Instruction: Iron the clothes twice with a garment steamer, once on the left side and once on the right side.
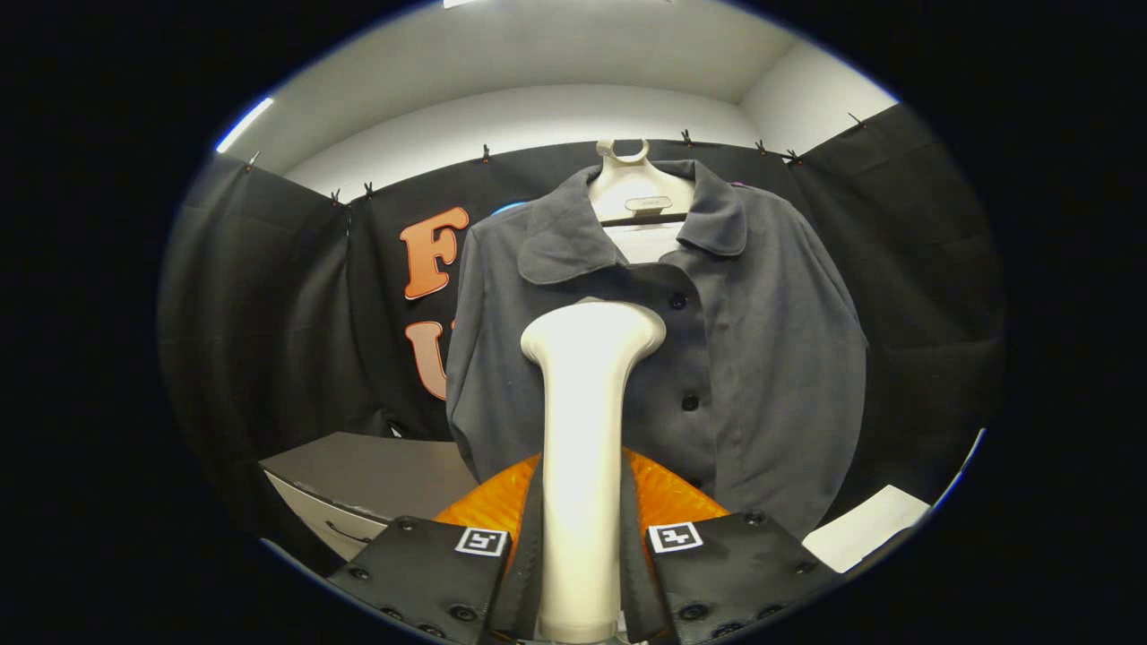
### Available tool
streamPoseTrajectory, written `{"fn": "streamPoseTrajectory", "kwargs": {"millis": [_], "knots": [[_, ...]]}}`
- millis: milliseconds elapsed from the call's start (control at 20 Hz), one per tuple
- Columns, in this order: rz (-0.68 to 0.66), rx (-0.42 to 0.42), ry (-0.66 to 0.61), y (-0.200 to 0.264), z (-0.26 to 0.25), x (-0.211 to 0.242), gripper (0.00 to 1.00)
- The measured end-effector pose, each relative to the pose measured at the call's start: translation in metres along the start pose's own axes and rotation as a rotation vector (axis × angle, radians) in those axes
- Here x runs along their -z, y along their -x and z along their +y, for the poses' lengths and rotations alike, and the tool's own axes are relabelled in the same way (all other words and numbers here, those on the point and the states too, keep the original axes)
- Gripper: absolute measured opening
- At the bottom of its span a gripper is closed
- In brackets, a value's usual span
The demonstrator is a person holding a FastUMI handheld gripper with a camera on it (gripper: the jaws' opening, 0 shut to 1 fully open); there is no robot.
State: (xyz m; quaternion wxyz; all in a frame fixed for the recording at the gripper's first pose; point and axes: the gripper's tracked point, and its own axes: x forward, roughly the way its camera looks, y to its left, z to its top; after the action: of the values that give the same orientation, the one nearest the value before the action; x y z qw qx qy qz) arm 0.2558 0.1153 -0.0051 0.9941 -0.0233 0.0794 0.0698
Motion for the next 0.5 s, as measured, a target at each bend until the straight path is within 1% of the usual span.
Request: {"fn": "streamPoseTrajectory", "kwargs": {"millis": [500], "knots": [[0.038, 0.014, 0.023, -0.003, -0.003, 0.020, 0.43]]}}
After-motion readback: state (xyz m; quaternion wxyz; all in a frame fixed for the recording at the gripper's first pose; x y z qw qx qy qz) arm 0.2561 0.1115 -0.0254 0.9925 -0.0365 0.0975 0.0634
